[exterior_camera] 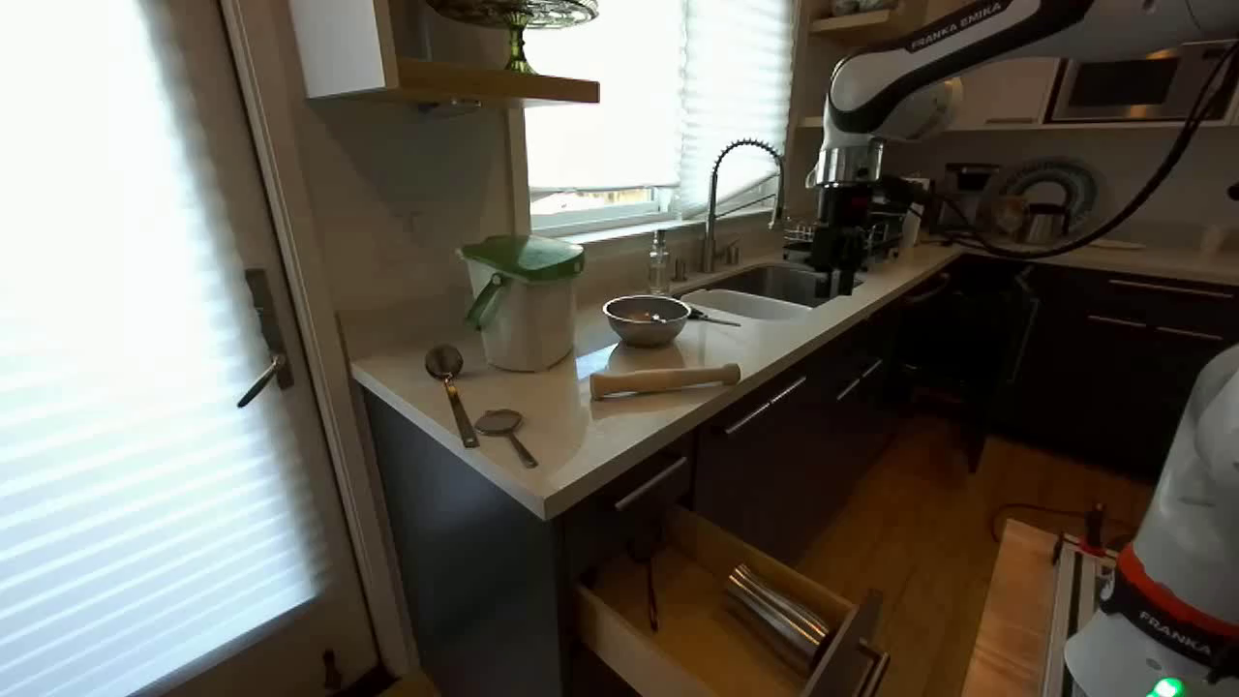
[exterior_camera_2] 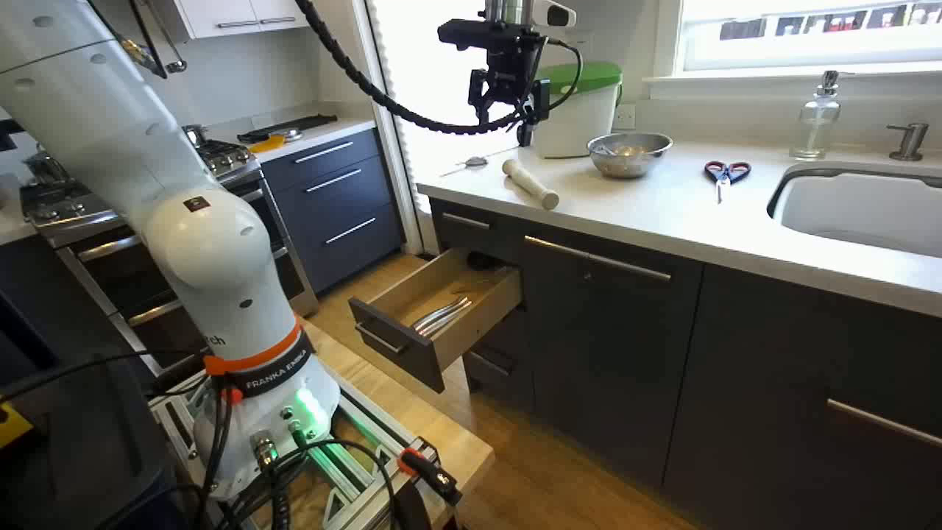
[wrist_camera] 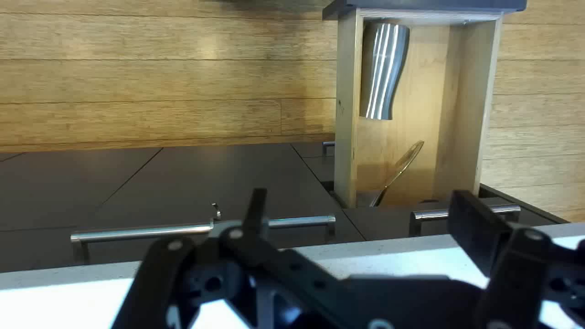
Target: Pick up the scissors and place it in between the wooden rolling pin and the silver bowl
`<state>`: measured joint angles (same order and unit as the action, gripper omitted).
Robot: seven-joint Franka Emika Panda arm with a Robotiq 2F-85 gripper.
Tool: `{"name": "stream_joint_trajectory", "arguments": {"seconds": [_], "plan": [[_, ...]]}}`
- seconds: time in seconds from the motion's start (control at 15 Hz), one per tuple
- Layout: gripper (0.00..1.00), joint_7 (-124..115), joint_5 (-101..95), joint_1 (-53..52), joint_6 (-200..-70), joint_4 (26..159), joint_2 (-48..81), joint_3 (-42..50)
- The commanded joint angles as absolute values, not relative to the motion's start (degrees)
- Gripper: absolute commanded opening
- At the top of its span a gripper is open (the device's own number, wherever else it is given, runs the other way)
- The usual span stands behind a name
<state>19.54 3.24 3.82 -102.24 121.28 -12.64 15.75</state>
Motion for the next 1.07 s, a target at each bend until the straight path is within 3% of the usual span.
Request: {"name": "stream_joint_trajectory", "arguments": {"seconds": [0.0, 0.67, 1.0], "plan": [[1.0, 19.8, 3.5, 5.4, -102.1, 121.1, -12.5, 14.4], [1.0, 19.8, 3.5, 5.4, -102.1, 121.1, -12.5, 14.4], [1.0, 22.3, 5.0, 3.5, -108.6, 118.6, -8.9, 11.8]]}}
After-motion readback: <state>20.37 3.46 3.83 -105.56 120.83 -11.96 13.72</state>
